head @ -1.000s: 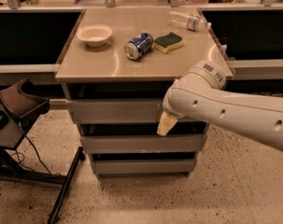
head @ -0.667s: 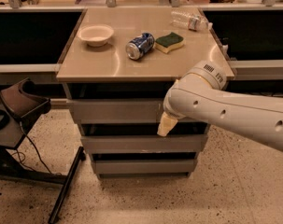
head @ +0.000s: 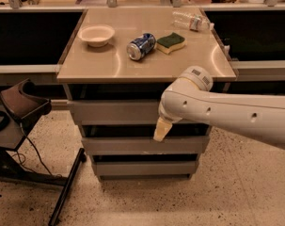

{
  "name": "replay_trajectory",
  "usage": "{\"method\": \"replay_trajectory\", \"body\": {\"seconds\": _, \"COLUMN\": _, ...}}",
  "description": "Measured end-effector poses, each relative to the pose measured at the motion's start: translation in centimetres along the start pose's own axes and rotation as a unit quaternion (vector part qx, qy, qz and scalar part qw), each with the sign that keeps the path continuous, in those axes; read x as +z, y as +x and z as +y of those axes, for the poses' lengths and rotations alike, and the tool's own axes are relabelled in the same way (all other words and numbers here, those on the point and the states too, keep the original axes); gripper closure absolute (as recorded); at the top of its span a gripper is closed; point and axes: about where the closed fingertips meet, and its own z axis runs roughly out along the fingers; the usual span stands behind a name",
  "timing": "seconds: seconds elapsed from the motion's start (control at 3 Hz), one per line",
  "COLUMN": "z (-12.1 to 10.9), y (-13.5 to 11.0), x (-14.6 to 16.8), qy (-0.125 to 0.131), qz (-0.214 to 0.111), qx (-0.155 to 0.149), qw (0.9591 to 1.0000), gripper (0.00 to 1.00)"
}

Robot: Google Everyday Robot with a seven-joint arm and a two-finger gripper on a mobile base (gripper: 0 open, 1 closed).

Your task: Open top drawer

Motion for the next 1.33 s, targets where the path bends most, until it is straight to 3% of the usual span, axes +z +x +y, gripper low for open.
{"method": "replay_trajectory", "body": {"seconds": 0.33, "z": -0.5, "y": 0.6, "x": 3.8, "qy": -0.007, "qz": 0.016, "qx": 0.018, "qw": 0.9997, "gripper": 0.0}}
{"method": "replay_trajectory", "body": {"seconds": 0.67, "z": -2.9, "y": 1.6, "x": 6.7, "qy": 0.025, "qz": 0.037, "qx": 0.055, "qw": 0.9975, "gripper": 0.0}}
{"method": "replay_trajectory", "body": {"seconds": 1.0, "z": -2.9, "y": 1.6, "x": 6.7, "qy": 0.025, "qz": 0.037, "qx": 0.055, "qw": 0.9975, "gripper": 0.0}}
{"method": "replay_trajectory", "body": {"seconds": 1.33, "z": -2.9, "y": 1.6, "x": 6.7, "qy": 0.025, "qz": 0.037, "qx": 0.055, "qw": 0.9975, "gripper": 0.19}}
